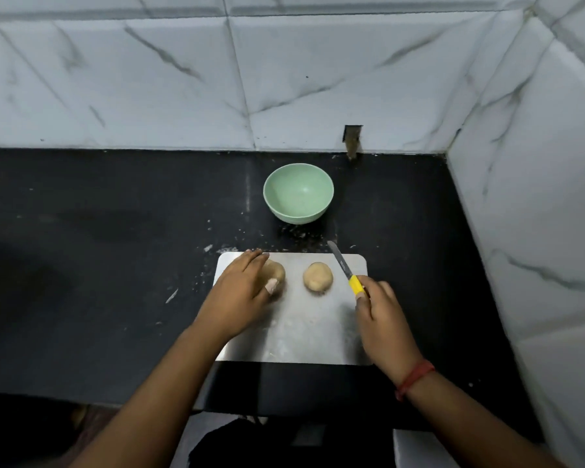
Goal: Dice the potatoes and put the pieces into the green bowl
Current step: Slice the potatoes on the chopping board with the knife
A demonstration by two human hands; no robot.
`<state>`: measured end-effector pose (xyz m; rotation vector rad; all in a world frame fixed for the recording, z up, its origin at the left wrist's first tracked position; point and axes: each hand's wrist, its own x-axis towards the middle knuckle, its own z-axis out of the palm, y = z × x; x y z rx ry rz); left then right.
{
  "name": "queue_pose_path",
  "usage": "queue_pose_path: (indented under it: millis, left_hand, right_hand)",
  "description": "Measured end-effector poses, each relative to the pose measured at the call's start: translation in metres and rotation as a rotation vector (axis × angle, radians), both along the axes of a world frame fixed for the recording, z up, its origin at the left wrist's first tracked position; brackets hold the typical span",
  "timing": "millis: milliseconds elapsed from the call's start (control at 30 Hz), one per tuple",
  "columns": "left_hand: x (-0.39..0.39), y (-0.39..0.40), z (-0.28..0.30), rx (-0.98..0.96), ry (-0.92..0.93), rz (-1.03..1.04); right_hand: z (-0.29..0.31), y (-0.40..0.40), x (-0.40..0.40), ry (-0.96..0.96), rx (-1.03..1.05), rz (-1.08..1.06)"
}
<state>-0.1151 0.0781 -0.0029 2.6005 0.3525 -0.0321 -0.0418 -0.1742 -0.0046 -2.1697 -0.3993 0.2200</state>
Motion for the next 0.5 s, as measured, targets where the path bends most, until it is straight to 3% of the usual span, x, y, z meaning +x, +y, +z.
queue_pose_path:
  millis: [200, 500]
  left_hand:
    - [-0.004, 0.005, -0.003, -0.076, 0.040, -0.005]
    - [0.010, 0.025, -0.015, 0.074, 0.105, -0.140]
  right_hand:
    - [0.004, 0.029, -0.030, 0.097, 0.025, 0.109]
    - [0.016, 0.064, -0.054, 0.138, -0.085, 0.123]
